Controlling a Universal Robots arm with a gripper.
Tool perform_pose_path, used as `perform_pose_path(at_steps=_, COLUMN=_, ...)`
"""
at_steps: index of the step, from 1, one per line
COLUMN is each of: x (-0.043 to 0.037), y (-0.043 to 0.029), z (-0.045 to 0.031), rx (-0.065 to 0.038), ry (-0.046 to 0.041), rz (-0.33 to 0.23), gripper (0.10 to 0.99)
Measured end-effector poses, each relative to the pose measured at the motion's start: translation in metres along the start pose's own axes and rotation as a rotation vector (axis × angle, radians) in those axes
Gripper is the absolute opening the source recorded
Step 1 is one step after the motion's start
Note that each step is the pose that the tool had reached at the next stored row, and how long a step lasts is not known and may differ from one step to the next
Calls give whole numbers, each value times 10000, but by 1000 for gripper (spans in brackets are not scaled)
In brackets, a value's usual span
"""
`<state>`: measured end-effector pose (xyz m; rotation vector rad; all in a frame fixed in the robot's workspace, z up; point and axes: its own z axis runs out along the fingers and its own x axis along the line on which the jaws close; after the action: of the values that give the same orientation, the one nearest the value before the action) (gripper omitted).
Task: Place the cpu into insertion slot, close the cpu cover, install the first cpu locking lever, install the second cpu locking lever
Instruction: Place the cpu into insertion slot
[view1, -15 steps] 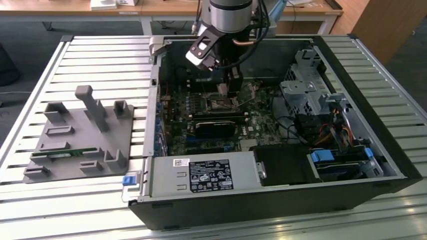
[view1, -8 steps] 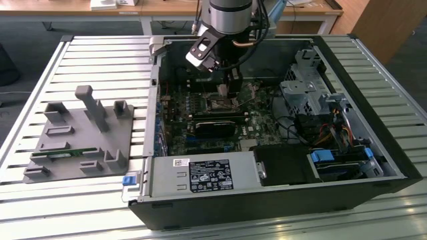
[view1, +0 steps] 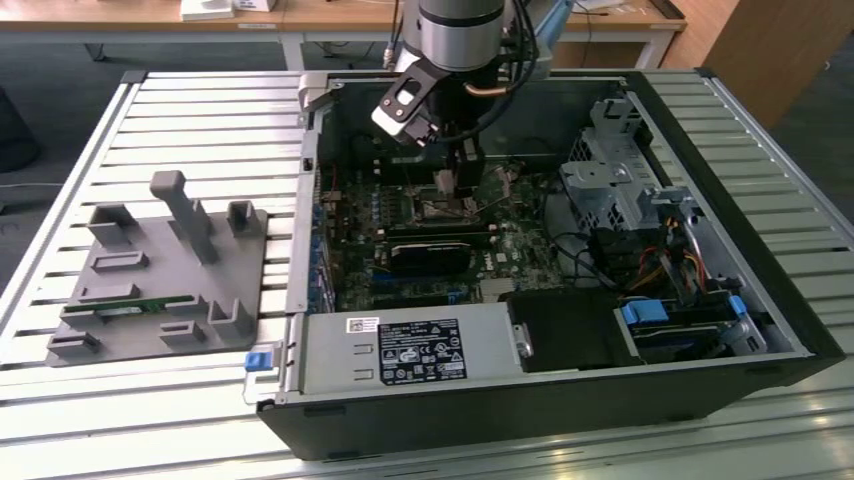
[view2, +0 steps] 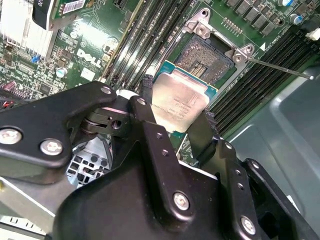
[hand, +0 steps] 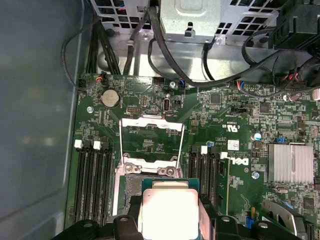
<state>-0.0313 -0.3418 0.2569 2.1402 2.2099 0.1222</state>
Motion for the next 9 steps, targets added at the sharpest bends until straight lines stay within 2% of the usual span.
perform_pose_path(at_steps=9, x=0, y=-2, z=23, rx=-1, ry=2, rz=0, gripper=533)
